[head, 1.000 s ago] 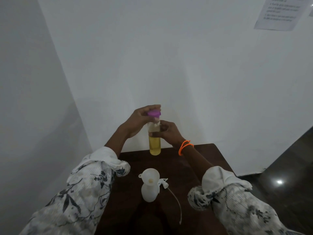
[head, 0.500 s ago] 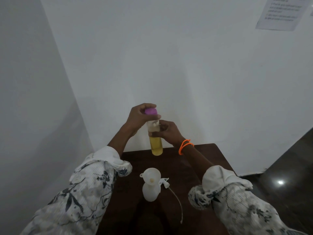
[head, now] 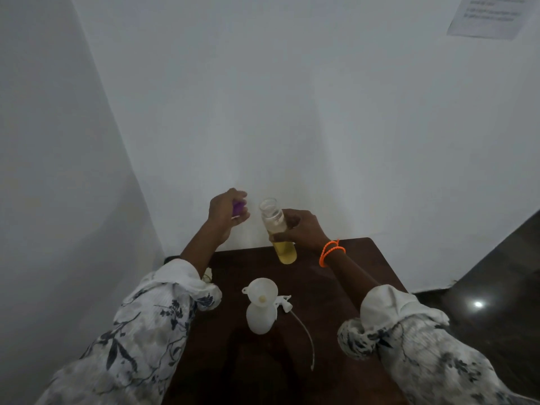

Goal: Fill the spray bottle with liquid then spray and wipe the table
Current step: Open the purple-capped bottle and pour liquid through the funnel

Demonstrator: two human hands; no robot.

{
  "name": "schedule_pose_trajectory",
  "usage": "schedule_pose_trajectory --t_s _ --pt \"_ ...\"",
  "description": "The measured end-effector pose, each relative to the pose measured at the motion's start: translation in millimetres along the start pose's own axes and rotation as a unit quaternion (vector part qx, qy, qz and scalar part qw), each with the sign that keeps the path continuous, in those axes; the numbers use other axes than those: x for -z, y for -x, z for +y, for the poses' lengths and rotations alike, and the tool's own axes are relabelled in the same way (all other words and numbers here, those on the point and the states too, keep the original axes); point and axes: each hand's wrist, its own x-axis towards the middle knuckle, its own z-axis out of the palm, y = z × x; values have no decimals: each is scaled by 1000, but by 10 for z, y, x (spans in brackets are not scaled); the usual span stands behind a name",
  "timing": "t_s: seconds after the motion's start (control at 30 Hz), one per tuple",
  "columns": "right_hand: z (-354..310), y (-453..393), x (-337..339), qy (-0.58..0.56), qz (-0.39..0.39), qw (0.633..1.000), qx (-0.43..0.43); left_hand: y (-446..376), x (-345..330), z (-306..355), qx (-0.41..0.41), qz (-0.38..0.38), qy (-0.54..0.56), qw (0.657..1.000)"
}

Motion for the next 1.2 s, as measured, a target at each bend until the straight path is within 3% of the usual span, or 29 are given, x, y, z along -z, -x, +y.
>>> schedule_pose_trajectory --t_s 0.17,0.4,0.67,0.9,1.2 --pt "191 165 -9 54 4 999 5 89 292 -478 60 37 -126 990" --pt "527 466 -100 83 -1 996 -33 215 706 -1218 143 64 -274 949" --pt "812 726 -218 132 -18 990 -47 447 693 -1615 218 69 -278 933" --pt "872 829 -264 171 -37 984 12 559 650 -1654 238 56 -278 929" --pt "881 901 -289 227 -58 972 27 610 696 -1666 246 35 -273 930"
